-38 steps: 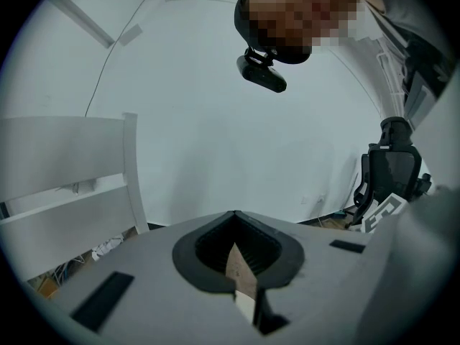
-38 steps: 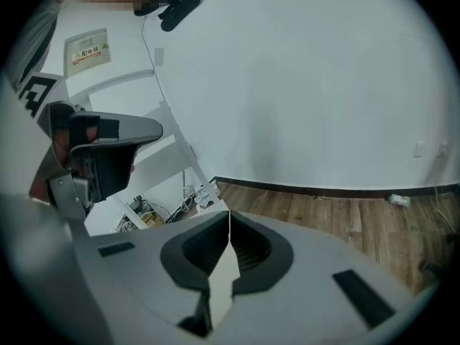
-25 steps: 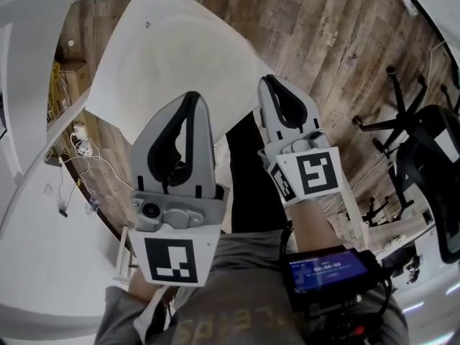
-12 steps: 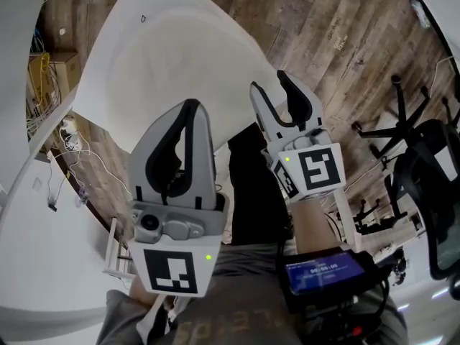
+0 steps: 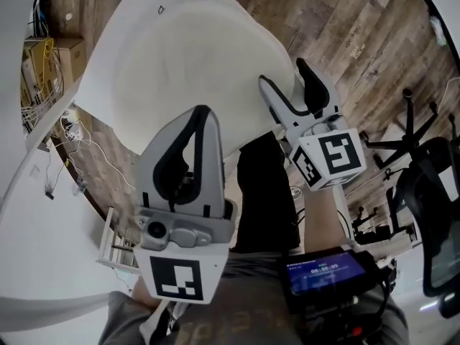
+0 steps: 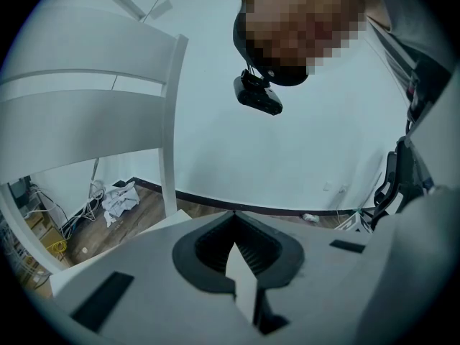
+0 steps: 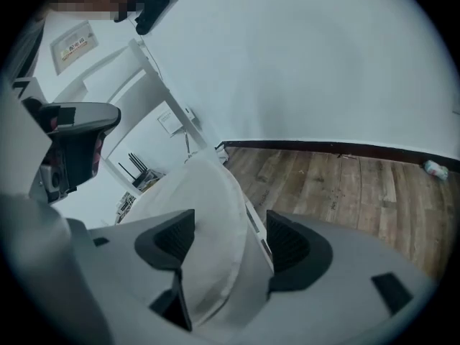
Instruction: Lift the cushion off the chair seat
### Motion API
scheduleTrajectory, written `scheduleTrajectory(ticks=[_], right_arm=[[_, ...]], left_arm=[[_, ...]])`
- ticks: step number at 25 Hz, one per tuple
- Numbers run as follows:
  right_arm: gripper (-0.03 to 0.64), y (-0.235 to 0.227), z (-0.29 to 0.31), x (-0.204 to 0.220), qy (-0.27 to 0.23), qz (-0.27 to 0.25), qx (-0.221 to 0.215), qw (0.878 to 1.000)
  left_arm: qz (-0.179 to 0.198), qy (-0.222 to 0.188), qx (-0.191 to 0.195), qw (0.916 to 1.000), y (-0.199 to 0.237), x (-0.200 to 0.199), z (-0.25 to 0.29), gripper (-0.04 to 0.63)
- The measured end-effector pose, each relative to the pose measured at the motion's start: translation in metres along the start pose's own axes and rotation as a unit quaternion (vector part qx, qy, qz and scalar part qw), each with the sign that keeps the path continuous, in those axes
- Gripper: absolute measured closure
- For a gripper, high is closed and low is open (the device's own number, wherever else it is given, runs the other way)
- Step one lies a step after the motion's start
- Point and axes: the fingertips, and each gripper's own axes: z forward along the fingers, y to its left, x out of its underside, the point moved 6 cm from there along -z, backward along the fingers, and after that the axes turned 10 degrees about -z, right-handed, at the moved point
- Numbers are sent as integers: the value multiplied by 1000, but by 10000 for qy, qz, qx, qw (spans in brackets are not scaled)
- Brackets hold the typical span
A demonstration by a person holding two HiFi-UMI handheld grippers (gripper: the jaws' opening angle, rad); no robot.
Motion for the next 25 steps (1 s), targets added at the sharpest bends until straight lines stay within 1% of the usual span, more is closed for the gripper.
scheduleTrajectory(ticks=[2,4,7,10,12,13,14,20,25], right_arm=[[308,3,5,1,222,-168,-56,9996],[342,5,8,2,417,-276,-151,9986],[381,2,8,3,545,-275,-206,9979],[415,1,5,-1,625,-333,-116,9974],[466,1,1,-5,566,-332,-48,9978],[525,1,-2,-8,513,-316,-29,9982],[544,2,-6,-11,466,-306,-23,9984],[589,22,-27,-37,113,-273,-180,9994],[595,51,-59,-69,-312,-480,-281,9980]], left_arm=[[-12,-7,-12,10000,4,0,-1,589],[-21,-33,-29,10000,6,-2,-3,589],[0,-67,-17,10000,6,-5,-4,589],[43,-81,-15,10000,8,-10,-7,589],[67,-82,-50,9999,10,-14,-11,589],[79,-83,-62,9999,10,-17,-13,589],[90,-88,-69,9999,9,-19,-15,589],[152,-223,-78,9996,2,-40,-30,589],[299,-499,-31,9983,-13,-68,-55,589]])
